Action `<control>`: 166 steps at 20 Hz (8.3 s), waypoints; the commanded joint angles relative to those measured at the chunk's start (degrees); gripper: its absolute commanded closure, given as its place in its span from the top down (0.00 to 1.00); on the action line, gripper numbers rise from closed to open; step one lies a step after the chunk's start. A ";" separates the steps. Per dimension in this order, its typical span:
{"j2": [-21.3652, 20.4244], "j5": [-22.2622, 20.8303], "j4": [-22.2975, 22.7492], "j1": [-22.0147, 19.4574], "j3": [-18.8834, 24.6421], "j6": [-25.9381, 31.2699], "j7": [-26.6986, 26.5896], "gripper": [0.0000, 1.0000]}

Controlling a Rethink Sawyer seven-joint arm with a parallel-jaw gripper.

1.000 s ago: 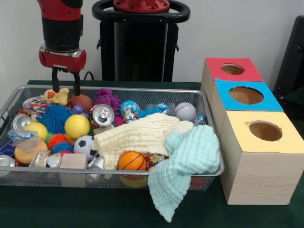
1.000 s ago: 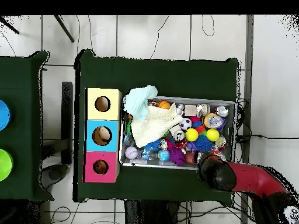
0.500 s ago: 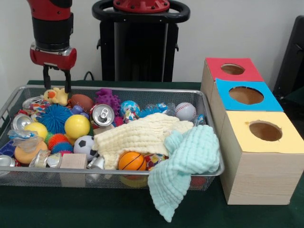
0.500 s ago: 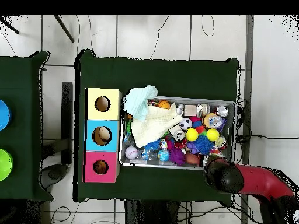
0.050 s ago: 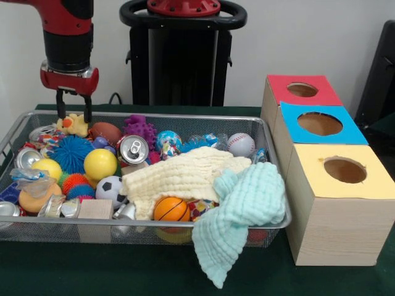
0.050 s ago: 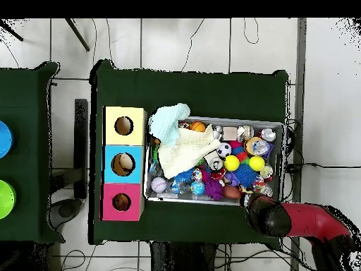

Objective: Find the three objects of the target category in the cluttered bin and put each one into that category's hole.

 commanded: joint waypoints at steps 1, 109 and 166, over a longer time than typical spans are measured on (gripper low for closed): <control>5.31 -6.62 -4.45 0.67 3.01 2.10 -11.62 1.00; -19.43 19.72 16.70 19.70 -0.11 -4.48 10.92 0.00; -6.53 50.88 14.95 62.31 -20.16 -20.28 21.48 0.00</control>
